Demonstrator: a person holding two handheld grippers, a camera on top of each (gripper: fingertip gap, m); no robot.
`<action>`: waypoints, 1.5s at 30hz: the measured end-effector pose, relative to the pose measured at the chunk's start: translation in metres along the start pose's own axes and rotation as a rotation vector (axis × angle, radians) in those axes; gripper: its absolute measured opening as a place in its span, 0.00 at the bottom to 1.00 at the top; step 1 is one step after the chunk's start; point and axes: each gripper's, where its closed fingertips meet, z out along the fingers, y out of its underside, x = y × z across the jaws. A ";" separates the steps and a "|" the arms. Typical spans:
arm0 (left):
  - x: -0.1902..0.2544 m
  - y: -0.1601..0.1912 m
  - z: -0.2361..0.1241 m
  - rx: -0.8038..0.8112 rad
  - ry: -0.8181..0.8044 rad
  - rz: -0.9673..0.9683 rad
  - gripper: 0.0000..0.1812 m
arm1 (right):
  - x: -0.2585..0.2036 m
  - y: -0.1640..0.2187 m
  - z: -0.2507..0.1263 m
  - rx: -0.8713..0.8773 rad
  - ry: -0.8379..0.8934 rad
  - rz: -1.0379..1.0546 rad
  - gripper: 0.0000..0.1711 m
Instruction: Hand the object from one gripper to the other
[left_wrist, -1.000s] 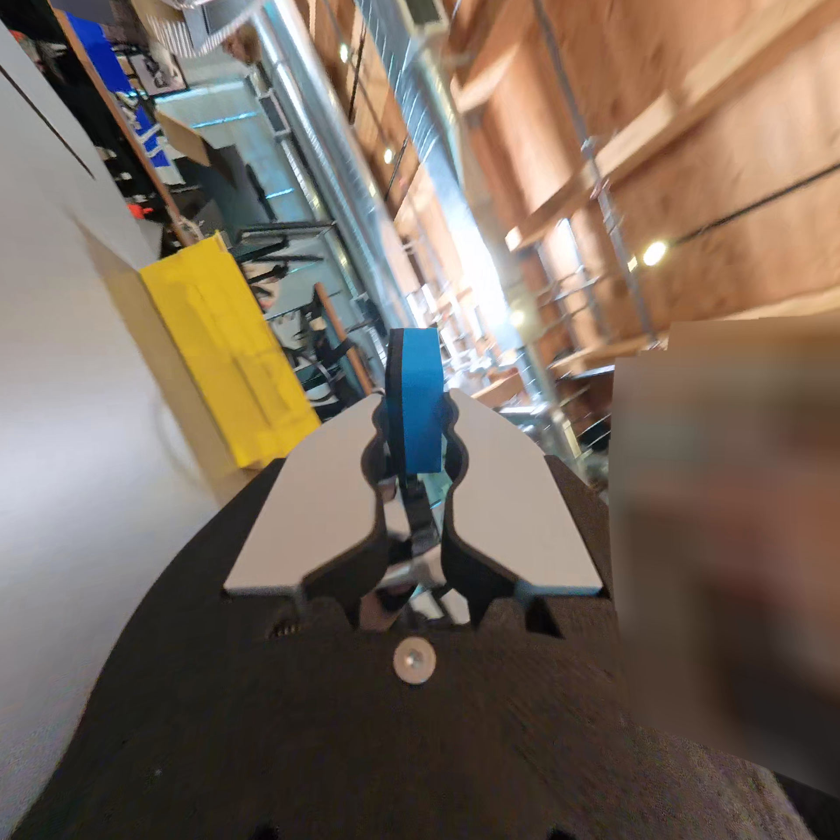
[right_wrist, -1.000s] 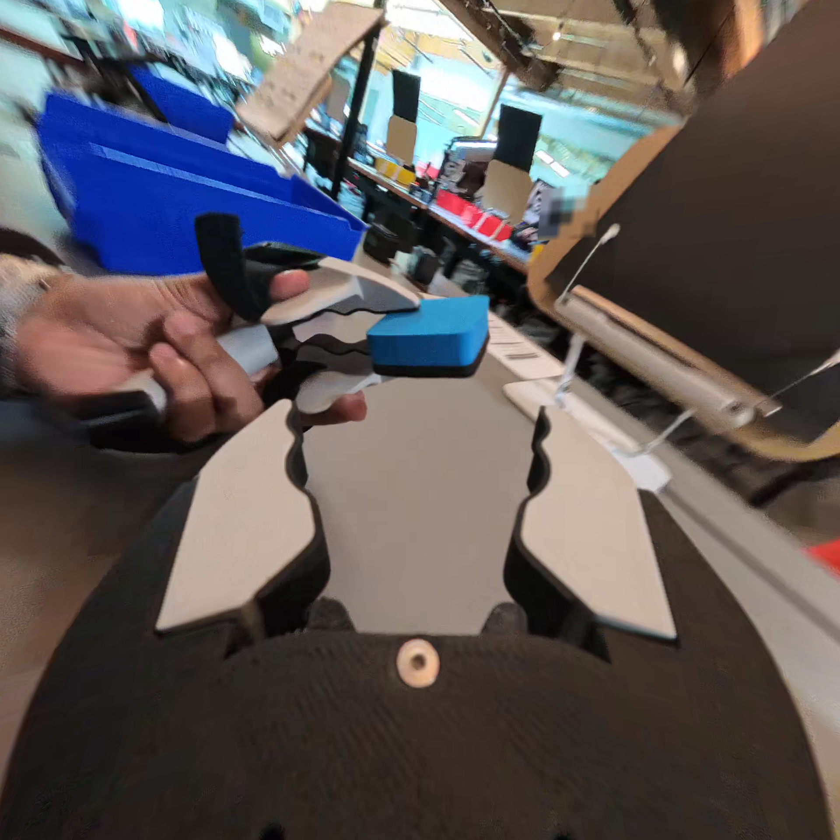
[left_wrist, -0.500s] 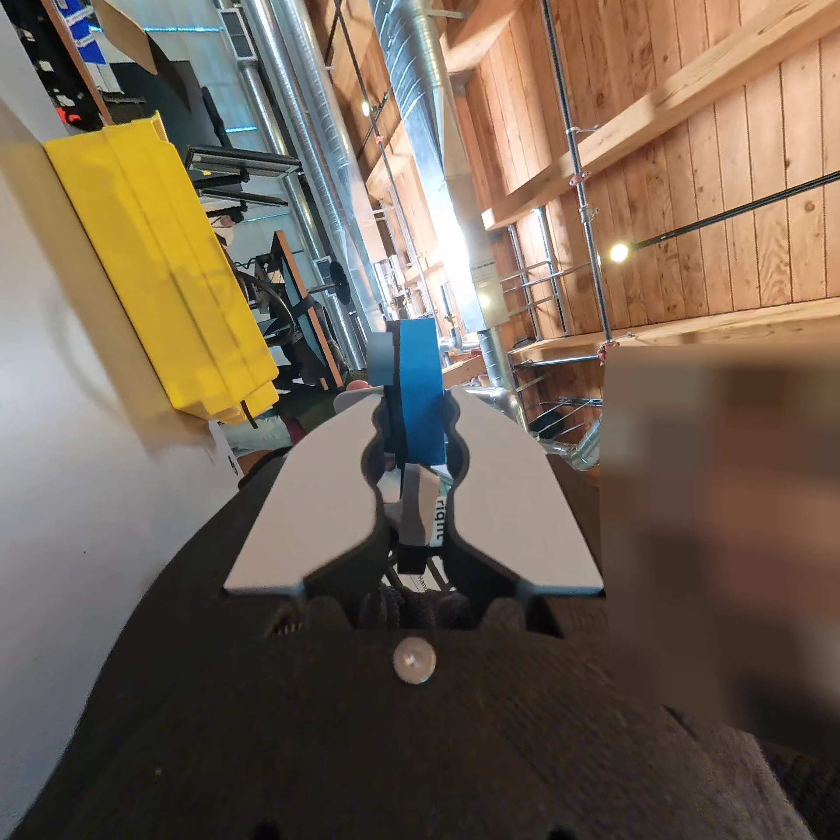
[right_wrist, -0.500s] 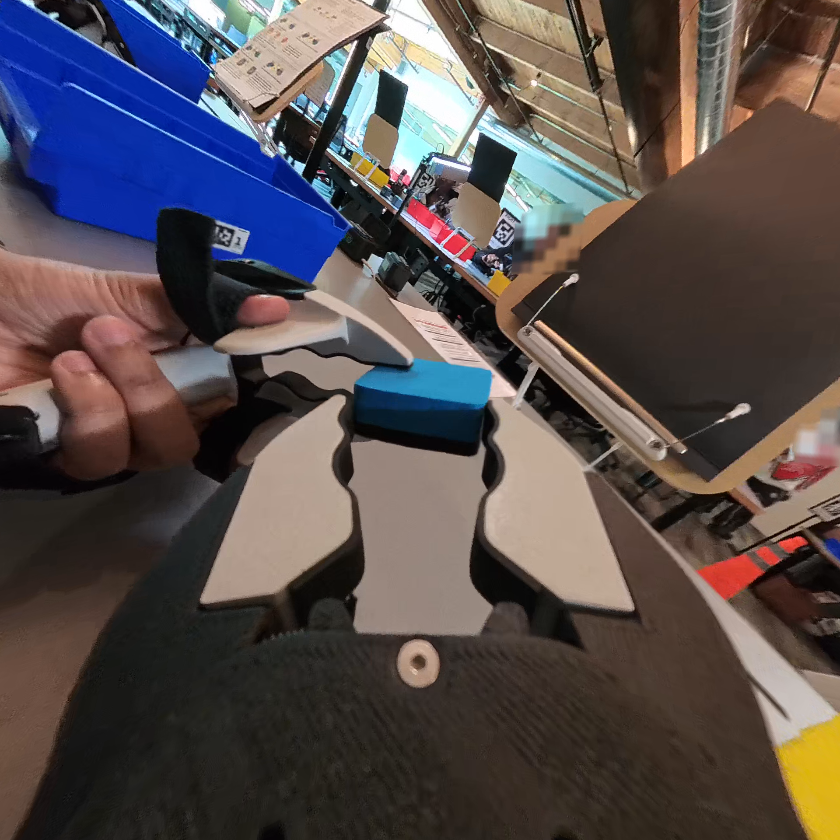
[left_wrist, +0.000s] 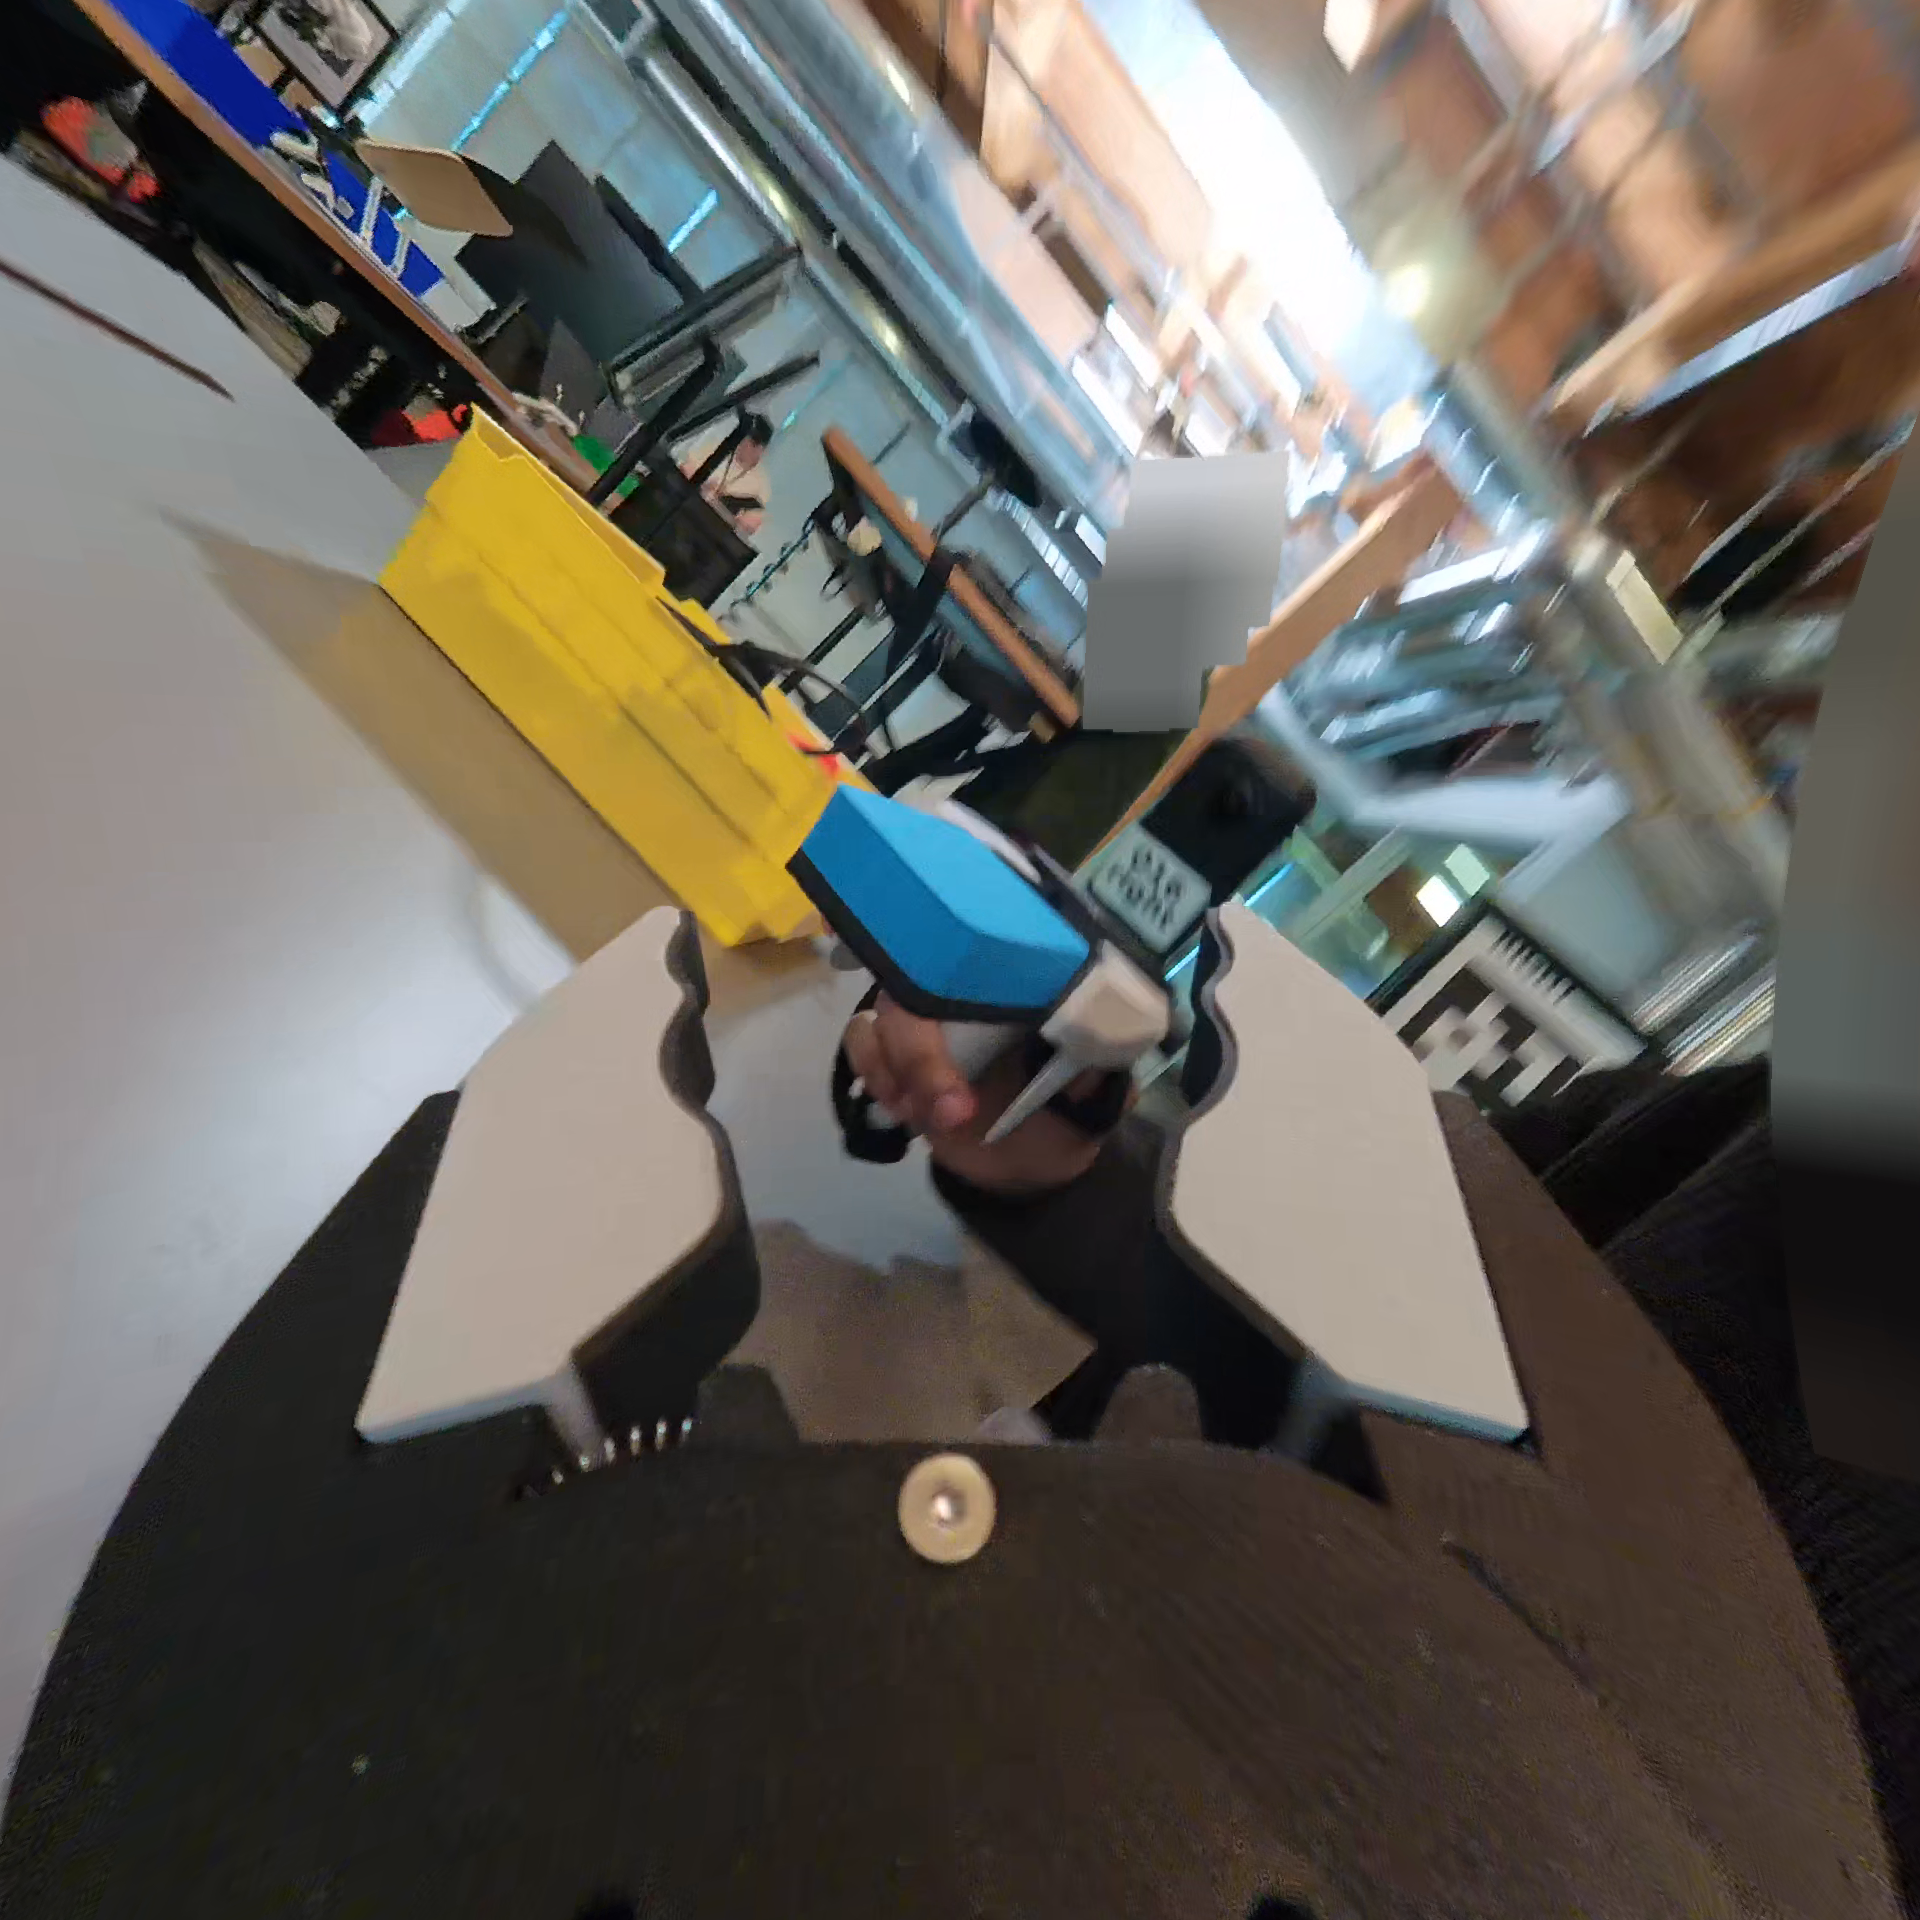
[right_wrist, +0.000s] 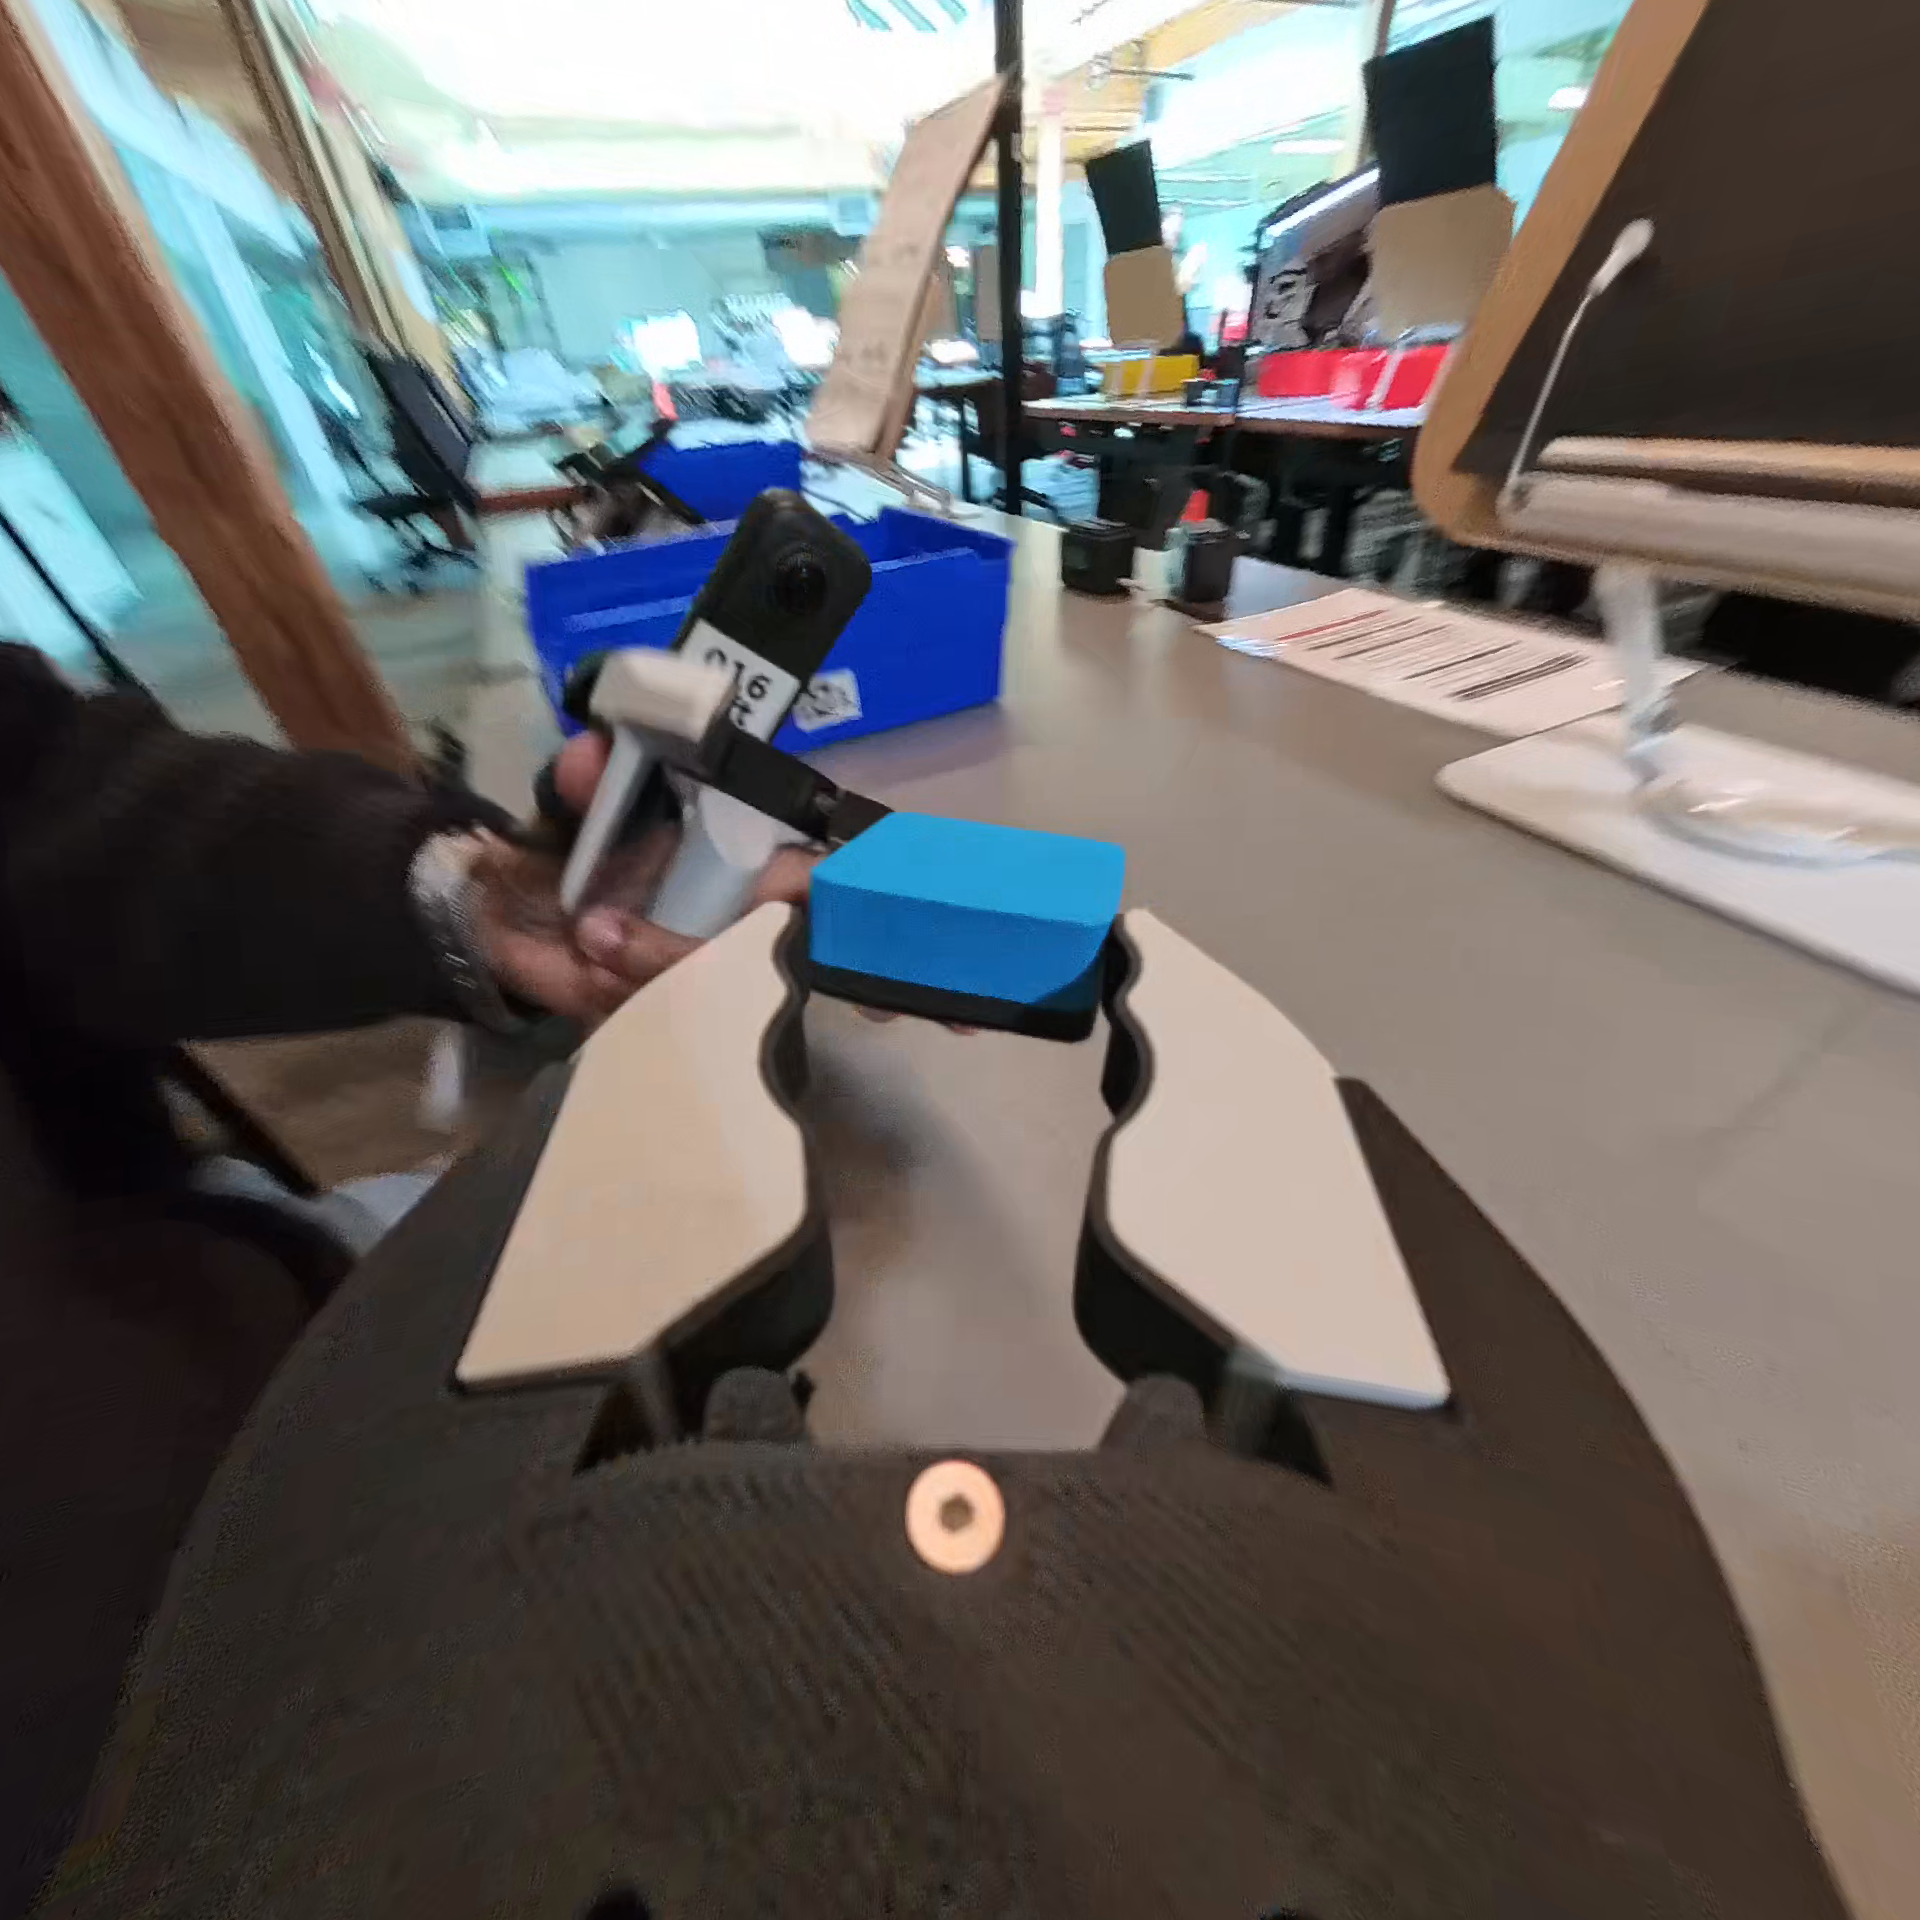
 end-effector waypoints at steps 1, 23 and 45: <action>0.001 0.005 0.001 -0.043 -0.015 0.077 0.51 | 0.000 -0.003 -0.003 0.023 -0.043 0.086 0.32; 0.021 0.027 0.005 -0.166 0.083 0.171 0.33 | -0.041 0.005 -0.002 -0.040 -0.495 0.531 0.32; 0.014 0.023 0.004 -0.151 0.062 0.119 0.30 | -0.011 -0.003 0.002 0.111 -0.274 0.370 0.44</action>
